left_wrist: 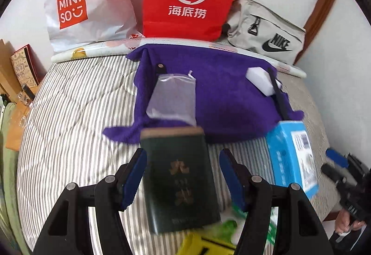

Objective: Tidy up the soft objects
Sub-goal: 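Move left gripper to the yellow adidas pouch while right gripper approaches the rolled white cloth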

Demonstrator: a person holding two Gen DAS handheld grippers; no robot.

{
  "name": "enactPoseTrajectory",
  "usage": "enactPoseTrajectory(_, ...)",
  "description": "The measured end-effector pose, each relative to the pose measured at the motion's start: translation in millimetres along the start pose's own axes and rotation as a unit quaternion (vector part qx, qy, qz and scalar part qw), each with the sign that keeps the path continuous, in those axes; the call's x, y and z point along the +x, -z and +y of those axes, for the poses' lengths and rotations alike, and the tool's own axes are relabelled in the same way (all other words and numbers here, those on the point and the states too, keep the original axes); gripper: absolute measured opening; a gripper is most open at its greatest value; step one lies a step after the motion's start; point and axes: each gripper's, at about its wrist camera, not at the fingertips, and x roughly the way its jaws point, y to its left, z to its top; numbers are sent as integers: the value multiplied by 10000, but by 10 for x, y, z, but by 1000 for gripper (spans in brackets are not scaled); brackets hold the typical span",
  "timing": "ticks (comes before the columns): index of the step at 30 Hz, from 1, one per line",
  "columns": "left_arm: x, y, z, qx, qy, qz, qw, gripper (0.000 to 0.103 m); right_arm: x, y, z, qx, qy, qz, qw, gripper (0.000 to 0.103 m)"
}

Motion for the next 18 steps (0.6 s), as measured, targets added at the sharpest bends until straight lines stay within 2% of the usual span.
enactPoseTrajectory(6, -150, 325, -76, 50, 110, -70, 9999, 63, -143, 573, 237, -154, -237, 73, 9996, 45)
enactPoseTrajectory(10, -162, 538, -85, 70, 129, -18, 9999, 63, -85, 908, 301, 33, -444, 183, 9988, 44)
enactPoseTrajectory(12, -183, 645, -66, 67, 138, -27, 9999, 63, -29, 1007, 337, 2, -409, 193, 9990, 35)
enactPoseTrajectory(18, -233, 963, 104, -93, 194, -3, 9998, 63, 182, 1083, 414, -167, -237, 195, 9994, 33)
